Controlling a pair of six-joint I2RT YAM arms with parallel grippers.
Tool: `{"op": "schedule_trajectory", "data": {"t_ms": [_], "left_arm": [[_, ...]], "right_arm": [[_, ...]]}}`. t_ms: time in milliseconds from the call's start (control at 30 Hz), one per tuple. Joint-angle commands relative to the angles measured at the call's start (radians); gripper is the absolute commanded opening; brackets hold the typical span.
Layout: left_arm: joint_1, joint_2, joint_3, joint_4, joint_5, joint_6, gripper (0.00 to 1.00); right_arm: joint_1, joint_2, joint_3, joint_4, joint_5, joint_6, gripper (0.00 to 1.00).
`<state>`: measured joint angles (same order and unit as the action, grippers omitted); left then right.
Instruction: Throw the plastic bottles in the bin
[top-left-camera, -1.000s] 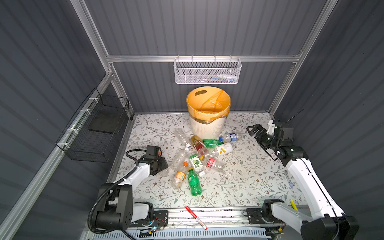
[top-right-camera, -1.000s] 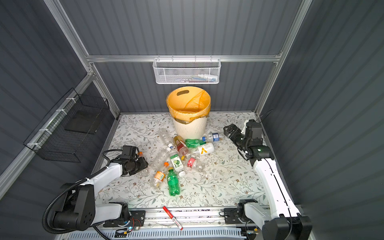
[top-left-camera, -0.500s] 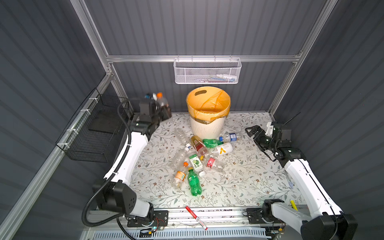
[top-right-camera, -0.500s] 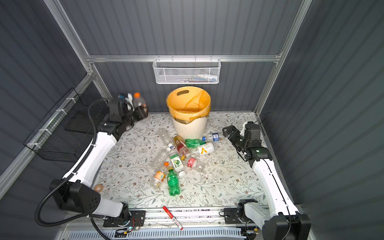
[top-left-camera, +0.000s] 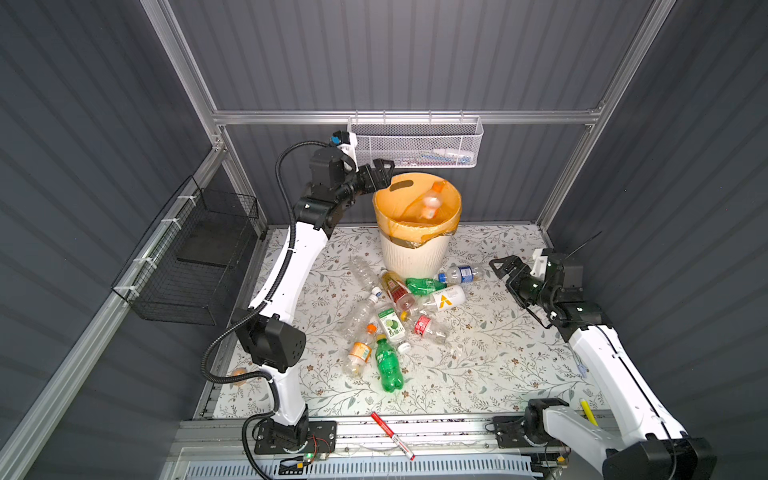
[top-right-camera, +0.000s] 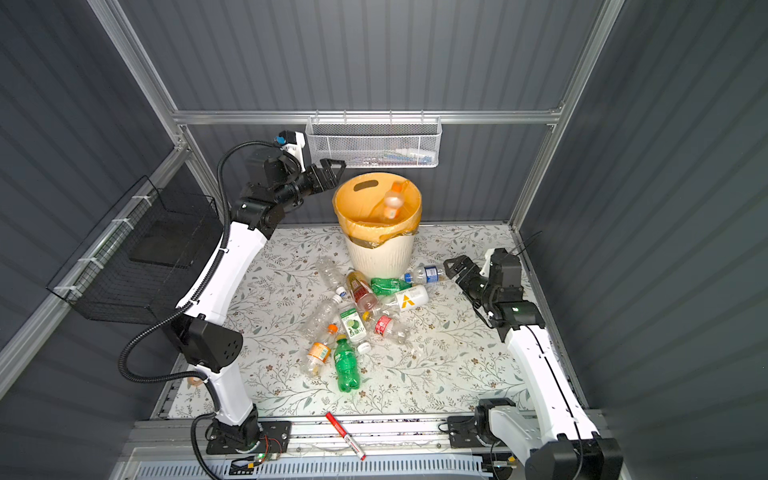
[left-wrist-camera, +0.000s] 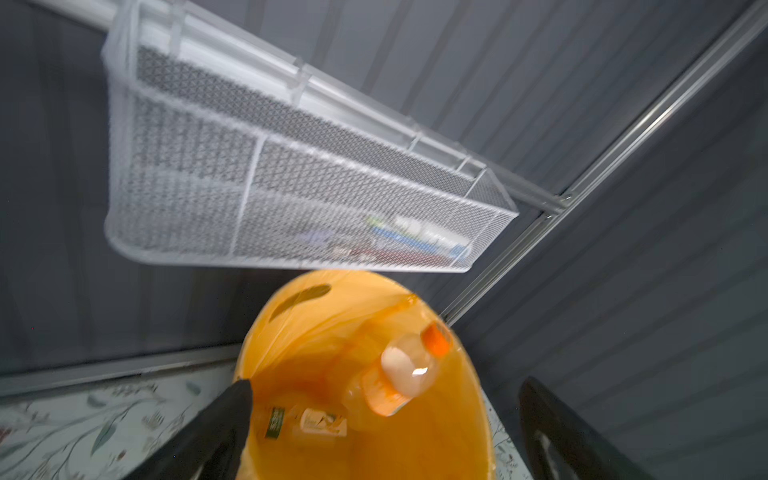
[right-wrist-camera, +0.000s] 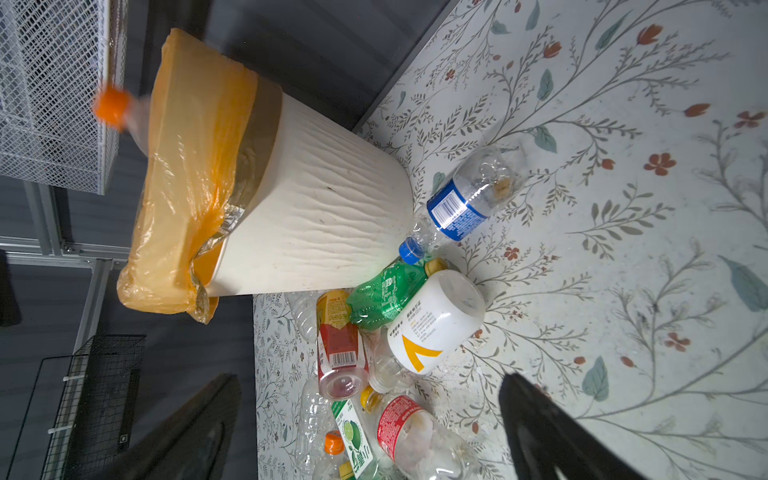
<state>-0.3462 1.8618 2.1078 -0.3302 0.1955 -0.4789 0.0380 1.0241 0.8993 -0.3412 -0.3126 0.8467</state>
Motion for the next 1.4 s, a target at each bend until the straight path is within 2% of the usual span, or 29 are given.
{"op": "schedule_trajectory", "data": {"t_ms": [0, 167, 367, 500, 633, 700, 767, 900, 1133, 1233, 1367], "left_arm": [[0.031, -0.121, -0.058, 0.036, -0.036, -0.003, 1.00], [0.093, -0.249, -0.240, 0.029, -0.043, 0.019, 1.00], [0.188, -0.448, -0.626, 0.014, -0.093, 0.044, 1.00], [0.199, -0.534, -0.838, -0.052, -0.137, 0.059, 1.00], [0.200, -0.587, -0.978, -0.068, -0.121, 0.046, 1.00], [0.200, -0.597, -1.015, -0.088, -0.120, 0.049, 1.00], [0.200, -0.607, -1.048, -0.100, -0.118, 0.057, 1.00], [0.202, -0.614, -1.077, -0.122, -0.121, 0.081, 1.00], [0.214, -0.599, -1.089, -0.146, -0.125, 0.139, 1.00], [0.216, -0.604, -1.111, -0.132, -0.114, 0.135, 1.00], [0.217, -0.613, -1.129, -0.131, -0.116, 0.138, 1.00]], "right_arm": [[-0.010, 0.008, 0.032, -0.042, 0.042, -0.046, 0.99], [-0.010, 0.038, 0.043, -0.070, 0.051, -0.070, 0.99], [0.000, 0.126, 0.040, -0.163, 0.053, -0.210, 0.97], [0.098, 0.153, 0.035, -0.196, 0.144, -0.194, 0.98], [0.205, 0.206, 0.035, -0.189, 0.193, -0.131, 0.98], [0.273, 0.238, 0.043, -0.188, 0.212, -0.135, 0.98], [0.348, 0.281, 0.075, -0.214, 0.239, -0.203, 0.98], [0.448, 0.363, 0.128, -0.264, 0.210, -0.385, 0.96], [0.528, 0.472, 0.222, -0.322, 0.167, -0.695, 0.94], [0.550, 0.528, 0.271, -0.357, 0.142, -0.783, 0.93], [0.591, 0.603, 0.317, -0.396, 0.164, -0.872, 0.92]]}}
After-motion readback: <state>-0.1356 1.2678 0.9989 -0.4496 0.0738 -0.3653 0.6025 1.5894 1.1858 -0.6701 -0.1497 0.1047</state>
